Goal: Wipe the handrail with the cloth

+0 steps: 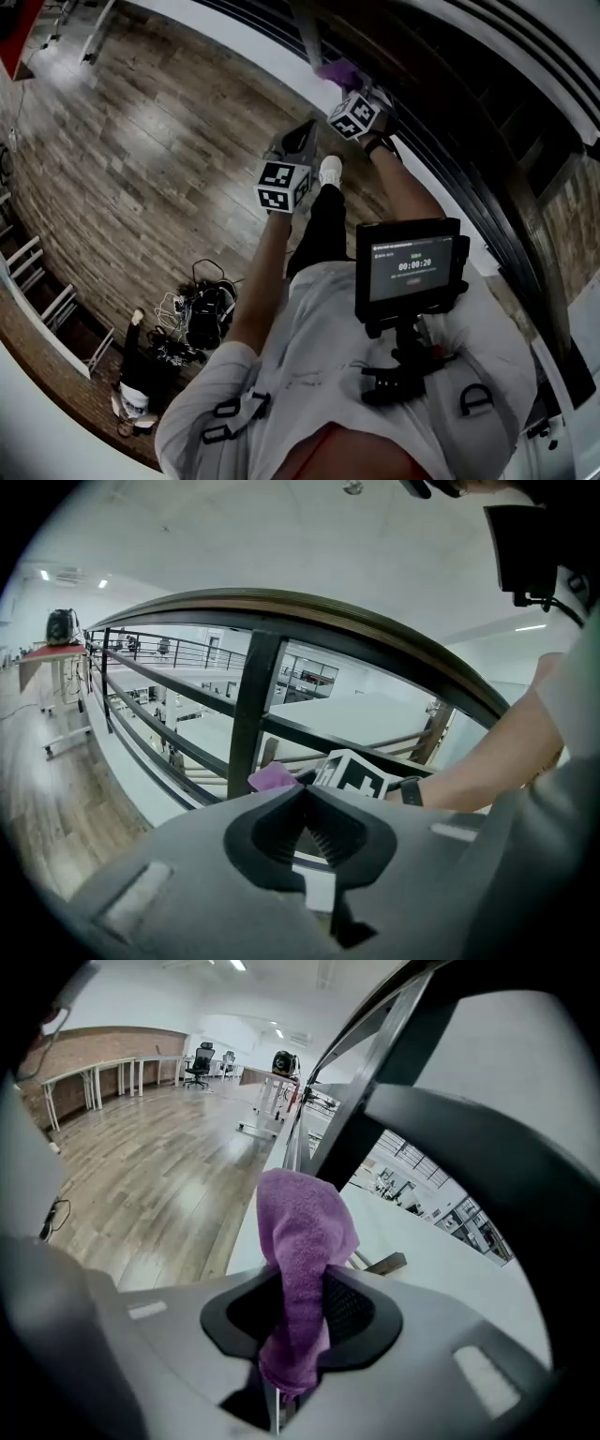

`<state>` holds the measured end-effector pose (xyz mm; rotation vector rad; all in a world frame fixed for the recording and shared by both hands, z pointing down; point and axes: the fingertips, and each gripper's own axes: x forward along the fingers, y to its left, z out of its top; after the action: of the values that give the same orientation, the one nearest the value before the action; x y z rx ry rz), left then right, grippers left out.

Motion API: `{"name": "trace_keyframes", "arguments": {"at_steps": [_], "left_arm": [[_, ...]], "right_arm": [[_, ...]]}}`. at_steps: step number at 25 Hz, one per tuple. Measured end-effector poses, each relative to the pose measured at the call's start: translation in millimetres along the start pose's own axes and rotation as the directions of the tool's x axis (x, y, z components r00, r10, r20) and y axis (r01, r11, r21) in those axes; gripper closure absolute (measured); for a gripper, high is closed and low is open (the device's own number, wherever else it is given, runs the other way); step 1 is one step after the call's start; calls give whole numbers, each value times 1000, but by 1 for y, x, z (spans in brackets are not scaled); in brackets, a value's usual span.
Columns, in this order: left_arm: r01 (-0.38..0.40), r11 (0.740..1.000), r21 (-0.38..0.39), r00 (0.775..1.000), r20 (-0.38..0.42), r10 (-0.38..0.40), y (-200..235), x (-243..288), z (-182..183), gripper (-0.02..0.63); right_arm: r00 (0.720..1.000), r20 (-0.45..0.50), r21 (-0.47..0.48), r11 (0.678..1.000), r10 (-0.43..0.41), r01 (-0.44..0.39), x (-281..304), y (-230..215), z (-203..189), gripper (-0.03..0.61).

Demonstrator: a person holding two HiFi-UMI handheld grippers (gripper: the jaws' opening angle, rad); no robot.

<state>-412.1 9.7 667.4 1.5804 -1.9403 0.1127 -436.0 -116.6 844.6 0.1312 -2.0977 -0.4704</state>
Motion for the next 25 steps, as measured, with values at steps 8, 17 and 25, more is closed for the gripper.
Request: {"name": "trace_keyframes", "arguments": {"at_steps": [8, 17, 25], "left_arm": [[-34, 998, -45, 999, -18, 33, 36, 1, -22, 615], [-16, 997, -72, 999, -36, 13, 19, 0, -38, 615], [27, 997, -68, 998, -54, -30, 16, 8, -41, 615]], "right_arm": [[998, -55, -32, 999, -4, 2, 64, 6, 29, 477], [998, -57, -48, 998, -33, 30, 57, 0, 9, 477], [995, -95, 12, 1000, -24, 26, 46, 12, -23, 479]]}}
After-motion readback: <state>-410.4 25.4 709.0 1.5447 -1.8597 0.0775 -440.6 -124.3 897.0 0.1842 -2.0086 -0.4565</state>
